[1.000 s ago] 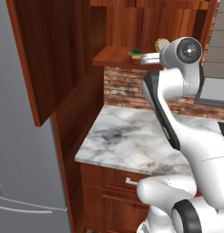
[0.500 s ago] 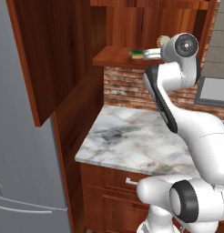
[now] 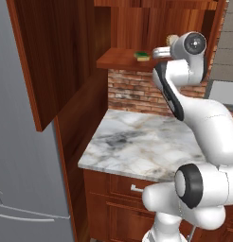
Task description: Pick up the sponge and dish brush from the sink, and place them back in the cabinet, and close the cabinet door.
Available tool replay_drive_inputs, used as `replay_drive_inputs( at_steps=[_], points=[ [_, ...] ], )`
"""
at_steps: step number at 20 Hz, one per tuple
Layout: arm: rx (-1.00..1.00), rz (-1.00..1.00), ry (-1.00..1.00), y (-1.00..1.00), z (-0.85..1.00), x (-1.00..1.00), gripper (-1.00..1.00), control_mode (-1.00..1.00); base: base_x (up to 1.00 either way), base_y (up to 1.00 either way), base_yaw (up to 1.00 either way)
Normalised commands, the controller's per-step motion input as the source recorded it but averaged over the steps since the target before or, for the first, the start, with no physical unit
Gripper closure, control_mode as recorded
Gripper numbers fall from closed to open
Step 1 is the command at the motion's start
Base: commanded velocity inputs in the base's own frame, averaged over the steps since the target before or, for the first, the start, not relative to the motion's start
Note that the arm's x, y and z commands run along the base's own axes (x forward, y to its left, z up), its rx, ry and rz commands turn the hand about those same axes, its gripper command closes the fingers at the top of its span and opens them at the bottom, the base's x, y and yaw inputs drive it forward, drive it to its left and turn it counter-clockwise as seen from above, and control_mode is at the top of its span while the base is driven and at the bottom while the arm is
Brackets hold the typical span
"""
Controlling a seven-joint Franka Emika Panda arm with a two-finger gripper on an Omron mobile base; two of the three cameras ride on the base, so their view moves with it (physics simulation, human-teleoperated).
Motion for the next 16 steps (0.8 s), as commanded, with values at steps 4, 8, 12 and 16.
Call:
replay_drive_inputs(
  at_steps=[4, 8, 12, 16],
  points=[
    [0.00, 0.00, 0.00, -0.21, 0.00, 0.40, 1.00, -1.00, 0.00, 0.00, 0.00],
    [0.00, 0.00, 0.00, -0.17, 0.00, 0.45, 1.00, -1.00, 0.00, 0.00, 0.00],
    [0.00, 0.00, 0.00, -0.16, 0.00, 0.48, 1.00, -1.00, 0.00, 0.00, 0.00],
    [0.00, 0.00, 0.00, -0.13, 0.00, 0.47, 1.00, -1.00, 0.00, 0.00, 0.00]
  ],
)
